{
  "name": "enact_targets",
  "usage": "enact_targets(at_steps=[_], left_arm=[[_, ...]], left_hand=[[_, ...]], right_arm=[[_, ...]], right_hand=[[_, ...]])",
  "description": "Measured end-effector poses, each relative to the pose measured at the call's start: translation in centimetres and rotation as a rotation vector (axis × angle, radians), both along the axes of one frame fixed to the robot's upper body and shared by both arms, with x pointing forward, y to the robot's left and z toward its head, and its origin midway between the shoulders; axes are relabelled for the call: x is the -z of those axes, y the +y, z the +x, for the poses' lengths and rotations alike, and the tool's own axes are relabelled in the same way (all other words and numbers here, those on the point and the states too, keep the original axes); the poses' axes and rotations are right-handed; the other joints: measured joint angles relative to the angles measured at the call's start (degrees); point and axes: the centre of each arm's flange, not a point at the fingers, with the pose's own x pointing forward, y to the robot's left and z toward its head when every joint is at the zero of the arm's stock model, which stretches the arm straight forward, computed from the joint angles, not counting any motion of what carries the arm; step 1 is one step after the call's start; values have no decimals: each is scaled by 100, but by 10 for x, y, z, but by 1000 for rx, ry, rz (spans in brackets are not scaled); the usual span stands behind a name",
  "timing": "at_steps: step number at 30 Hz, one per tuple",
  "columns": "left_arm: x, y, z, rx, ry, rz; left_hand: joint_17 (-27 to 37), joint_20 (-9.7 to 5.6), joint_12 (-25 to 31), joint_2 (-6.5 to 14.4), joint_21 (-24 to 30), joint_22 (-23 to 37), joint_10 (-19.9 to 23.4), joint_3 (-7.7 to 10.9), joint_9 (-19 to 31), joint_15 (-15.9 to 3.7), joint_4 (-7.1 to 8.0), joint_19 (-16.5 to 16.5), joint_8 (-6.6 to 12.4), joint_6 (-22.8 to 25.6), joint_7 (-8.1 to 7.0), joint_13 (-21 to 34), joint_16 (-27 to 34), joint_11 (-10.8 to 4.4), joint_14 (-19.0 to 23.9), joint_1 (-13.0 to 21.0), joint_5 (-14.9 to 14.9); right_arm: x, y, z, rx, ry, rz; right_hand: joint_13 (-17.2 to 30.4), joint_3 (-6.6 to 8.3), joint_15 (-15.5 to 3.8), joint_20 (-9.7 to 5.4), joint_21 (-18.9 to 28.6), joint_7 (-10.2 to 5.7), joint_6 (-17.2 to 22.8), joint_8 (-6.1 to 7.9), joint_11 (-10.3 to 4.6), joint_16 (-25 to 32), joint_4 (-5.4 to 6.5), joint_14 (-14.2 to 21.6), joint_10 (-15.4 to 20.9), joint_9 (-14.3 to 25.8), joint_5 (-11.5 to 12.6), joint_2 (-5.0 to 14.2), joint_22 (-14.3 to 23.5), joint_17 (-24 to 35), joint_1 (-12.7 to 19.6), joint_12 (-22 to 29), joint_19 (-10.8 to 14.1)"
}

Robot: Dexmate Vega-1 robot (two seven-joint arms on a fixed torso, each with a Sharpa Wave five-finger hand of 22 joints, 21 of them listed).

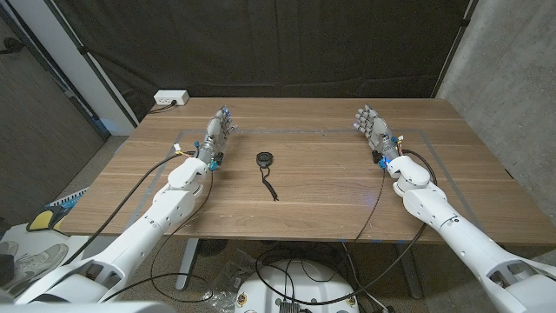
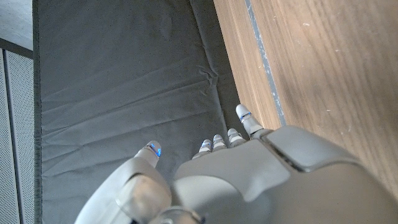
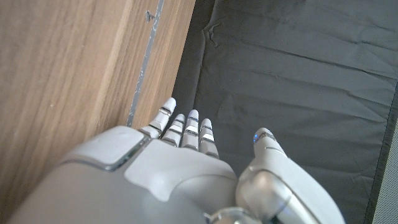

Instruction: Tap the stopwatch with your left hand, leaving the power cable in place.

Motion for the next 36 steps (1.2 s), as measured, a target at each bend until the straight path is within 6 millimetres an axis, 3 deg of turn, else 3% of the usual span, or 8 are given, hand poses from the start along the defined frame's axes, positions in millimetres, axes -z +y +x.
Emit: enact_targets(at_steps=[9, 11, 13, 20, 24, 36], left_arm=[[1, 0, 1, 0, 6, 7], [1, 0, 0, -2, 6, 9], [1, -1, 0, -5, 8, 17], [-3, -7, -4, -43, 24, 81], [-11, -11, -11, -72, 18, 133], [-18, -19, -23, -245, 40, 324]], left_hand=[[0, 0, 0, 1, 0, 0, 0, -2, 0, 0, -2, 0, 0, -24, -61, 0, 0, 0, 0, 1, 0], [-3, 0, 0, 30, -55, -9, -31, -36, 0, 0, -123, 0, 0, -10, -161, 0, 0, -31, 1, 33, 0], [-14, 24, 0, -131, -120, -14, -31, -59, -1, 1, -280, -21, 0, -5, -249, 0, 0, -31, 1, 194, -4], [-17, 459, 0, -546, -276, 13, 4, -94, 21, 123, -752, -21, 33, -8, -361, -1, 0, -65, 64, 746, -89], [10, 567, 66, -734, -344, 26, 22, -132, 27, 281, -962, -26, 137, -8, -361, 26, 67, -55, 222, 977, -90], [123, 689, 293, -841, -386, 55, 695, -105, 53, 347, -1248, -28, 321, 468, -360, 79, 262, 30, 706, 1498, -135]], right_arm=[[-1, 3, 1, -4, -1, -7], [-1, 4, 1, -5, 0, -12], [0, 5, 1, -6, 1, -21], [2, 5, 0, -5, 2, -13], [3, 6, 0, -6, 5, -27], [8, 4, -5, -2, 7, -9]], right_hand=[[0, 0, 0, 1, 8, 0, 0, 0, 8, 0, 0, 0, 8, 0, 0, -1, 0, 0, -1, 0, 1], [0, -1, 0, 1, 8, 0, 0, 0, 8, 0, 0, 0, 8, 0, 0, -1, 0, 0, -1, 19, 1], [0, -1, 0, 1, 8, -1, 0, 0, 8, 0, 0, 0, 8, 0, 0, -1, 0, -1, -1, 20, 1], [0, -1, 0, 1, 8, -1, -1, -1, 8, -1, 0, 0, 8, -1, 0, -1, -1, -1, -1, 20, 1], [0, -1, 0, 1, 8, -1, -1, -1, 8, -1, 0, 0, 8, -1, 0, -1, 0, -1, -2, 20, 1], [-1, -19, -1, 1, -25, 20, 21, -1, 8, -1, -17, -1, 8, -2, 0, -1, -1, -2, -2, 20, 1]])
